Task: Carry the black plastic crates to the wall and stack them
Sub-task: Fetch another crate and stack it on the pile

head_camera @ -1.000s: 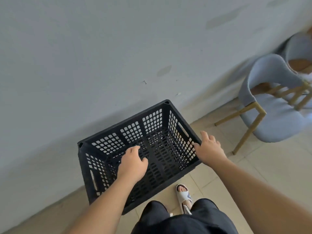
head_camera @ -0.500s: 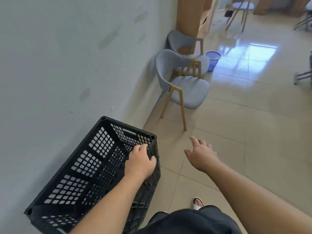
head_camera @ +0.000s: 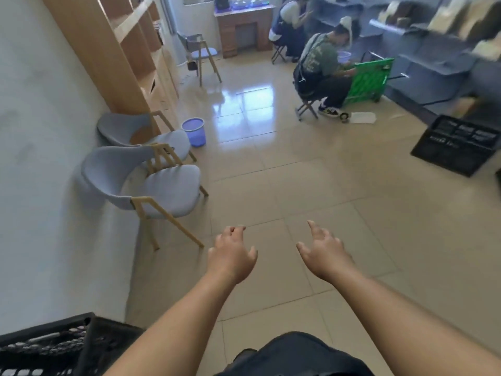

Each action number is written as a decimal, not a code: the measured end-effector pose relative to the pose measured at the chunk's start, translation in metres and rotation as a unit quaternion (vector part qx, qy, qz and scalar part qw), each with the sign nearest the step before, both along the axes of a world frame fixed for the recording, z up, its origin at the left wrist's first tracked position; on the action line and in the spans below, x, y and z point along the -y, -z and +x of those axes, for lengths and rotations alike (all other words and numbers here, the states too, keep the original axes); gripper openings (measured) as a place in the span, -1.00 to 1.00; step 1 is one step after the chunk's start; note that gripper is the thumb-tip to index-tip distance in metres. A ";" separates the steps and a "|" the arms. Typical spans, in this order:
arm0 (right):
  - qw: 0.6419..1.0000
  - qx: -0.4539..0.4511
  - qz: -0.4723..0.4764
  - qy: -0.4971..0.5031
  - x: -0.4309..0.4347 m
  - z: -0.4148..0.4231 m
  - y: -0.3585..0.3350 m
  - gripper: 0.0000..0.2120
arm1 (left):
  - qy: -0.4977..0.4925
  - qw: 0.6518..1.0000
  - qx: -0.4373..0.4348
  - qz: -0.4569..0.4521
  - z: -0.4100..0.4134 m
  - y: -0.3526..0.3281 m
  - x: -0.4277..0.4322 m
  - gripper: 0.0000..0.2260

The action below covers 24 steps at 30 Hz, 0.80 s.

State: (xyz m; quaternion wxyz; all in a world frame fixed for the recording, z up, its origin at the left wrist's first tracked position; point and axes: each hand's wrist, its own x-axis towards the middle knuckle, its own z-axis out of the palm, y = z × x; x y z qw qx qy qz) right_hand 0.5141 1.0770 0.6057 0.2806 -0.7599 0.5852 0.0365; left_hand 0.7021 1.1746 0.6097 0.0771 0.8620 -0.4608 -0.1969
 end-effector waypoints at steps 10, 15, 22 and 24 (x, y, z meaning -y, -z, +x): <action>0.977 -0.007 0.007 0.211 0.123 -0.206 -0.006 -0.31 | 0.202 0.979 -0.010 0.025 -0.176 -0.001 0.193 -0.40; 0.955 -0.004 0.033 0.296 0.171 -0.265 0.009 -0.34 | 0.262 0.965 -0.016 0.024 -0.226 0.003 0.278 -0.41; 0.922 -0.008 0.049 0.384 0.285 -0.306 0.024 -0.33 | 0.341 0.939 -0.032 0.038 -0.270 0.024 0.426 -0.41; 0.909 -0.014 0.050 0.414 0.324 -0.319 0.020 -0.32 | 0.369 0.928 -0.031 0.046 -0.281 0.023 0.474 -0.41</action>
